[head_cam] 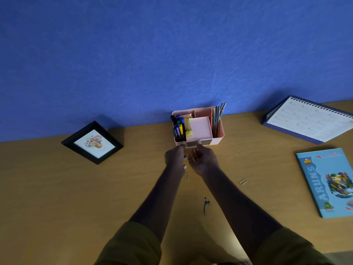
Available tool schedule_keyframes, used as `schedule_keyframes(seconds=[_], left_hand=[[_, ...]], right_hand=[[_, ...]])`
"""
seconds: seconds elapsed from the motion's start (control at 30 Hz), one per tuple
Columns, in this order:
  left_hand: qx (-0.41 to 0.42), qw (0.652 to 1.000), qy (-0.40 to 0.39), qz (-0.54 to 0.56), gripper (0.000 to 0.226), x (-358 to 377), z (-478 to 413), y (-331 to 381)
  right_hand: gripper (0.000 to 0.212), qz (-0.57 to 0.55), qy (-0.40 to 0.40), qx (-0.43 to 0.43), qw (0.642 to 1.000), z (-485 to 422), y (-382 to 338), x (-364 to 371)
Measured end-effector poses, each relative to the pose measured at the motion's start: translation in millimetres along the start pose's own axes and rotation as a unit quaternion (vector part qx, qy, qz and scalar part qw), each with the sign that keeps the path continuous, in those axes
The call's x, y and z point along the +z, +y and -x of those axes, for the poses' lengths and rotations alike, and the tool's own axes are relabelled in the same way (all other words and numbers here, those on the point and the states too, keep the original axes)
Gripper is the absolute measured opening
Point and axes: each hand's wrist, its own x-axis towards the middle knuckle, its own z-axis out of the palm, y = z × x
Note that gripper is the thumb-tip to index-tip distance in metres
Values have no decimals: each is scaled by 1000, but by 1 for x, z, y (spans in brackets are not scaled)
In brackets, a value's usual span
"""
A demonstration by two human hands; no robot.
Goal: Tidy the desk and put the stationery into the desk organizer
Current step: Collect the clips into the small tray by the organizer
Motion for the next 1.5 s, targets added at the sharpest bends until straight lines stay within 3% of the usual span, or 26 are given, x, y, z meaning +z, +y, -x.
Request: schedule_keyframes(seconds=[0.23,0.37,0.43,0.5,0.63,0.73,1.2,1.5], left_hand=[[7,1000,14,22,38,0,3,1],[56,998,6,5,26,-2,12,-5],[95,995,4,-7,8,-3,19,-12],[143,989,-12,-30,29,-3,29,-19],[219,968,-45,-117,60,-2,42,-27],[233,962,-45,-134,68,-5,49,-33],[242,961,-63,-116,68,-18,70,-64],[232,965,-46,-113,60,-23,59,-80]], right_hand=[[37,55,-9,-14,998,-3,2,-17],[46,176,7,-83,981,2,-3,-26],[64,241,40,-145,959,2,-9,-33],[79,324,69,-215,919,3,-15,-40],[76,475,40,-302,826,10,-23,-46],[68,515,40,-315,796,18,-27,-48],[60,548,17,-325,770,23,-23,-81],[67,584,5,-298,755,17,-43,-101]])
